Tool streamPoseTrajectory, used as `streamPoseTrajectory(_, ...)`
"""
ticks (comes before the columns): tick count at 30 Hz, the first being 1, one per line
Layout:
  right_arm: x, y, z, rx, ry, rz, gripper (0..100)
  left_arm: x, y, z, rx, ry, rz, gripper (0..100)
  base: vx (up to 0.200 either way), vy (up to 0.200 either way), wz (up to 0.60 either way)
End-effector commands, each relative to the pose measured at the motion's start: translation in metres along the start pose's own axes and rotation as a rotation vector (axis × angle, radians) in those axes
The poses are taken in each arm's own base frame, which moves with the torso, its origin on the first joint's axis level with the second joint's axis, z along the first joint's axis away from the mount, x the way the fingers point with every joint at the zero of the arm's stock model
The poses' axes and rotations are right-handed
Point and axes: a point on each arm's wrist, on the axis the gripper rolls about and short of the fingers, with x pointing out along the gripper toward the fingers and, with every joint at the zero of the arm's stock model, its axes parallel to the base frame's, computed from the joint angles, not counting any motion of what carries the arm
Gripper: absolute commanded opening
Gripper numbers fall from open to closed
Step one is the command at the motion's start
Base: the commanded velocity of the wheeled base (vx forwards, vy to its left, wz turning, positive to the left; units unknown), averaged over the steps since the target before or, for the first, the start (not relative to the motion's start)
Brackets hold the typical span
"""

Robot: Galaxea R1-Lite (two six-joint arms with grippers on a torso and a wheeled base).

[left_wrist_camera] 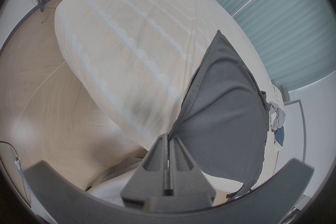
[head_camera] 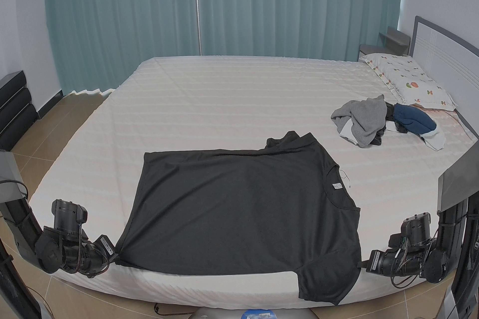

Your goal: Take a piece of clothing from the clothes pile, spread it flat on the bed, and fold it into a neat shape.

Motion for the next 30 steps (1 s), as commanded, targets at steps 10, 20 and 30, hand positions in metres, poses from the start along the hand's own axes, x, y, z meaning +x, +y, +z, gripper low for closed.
streamPoseTrajectory(10, -0.013, 0.002, 0.000, -0.035, 0.006, 0.019, 100, 0.001, 0.002, -0.001, -0.002, 0.006, 0.007, 0, 0.000, 0.000, 0.00)
streamPoseTrajectory(20, 0.002, 0.004, 0.002, -0.065, -0.005, 0.140, 100, 0.001, 0.001, 0.000, -0.001, 0.002, 0.000, 0, 0.000, 0.000, 0.00)
streamPoseTrajectory(30, 0.021, -0.001, -0.005, -0.111, 0.008, 0.141, 0, 0.001, 0.001, 0.000, -0.003, 0.013, -0.008, 0, 0.000, 0.000, 0.00)
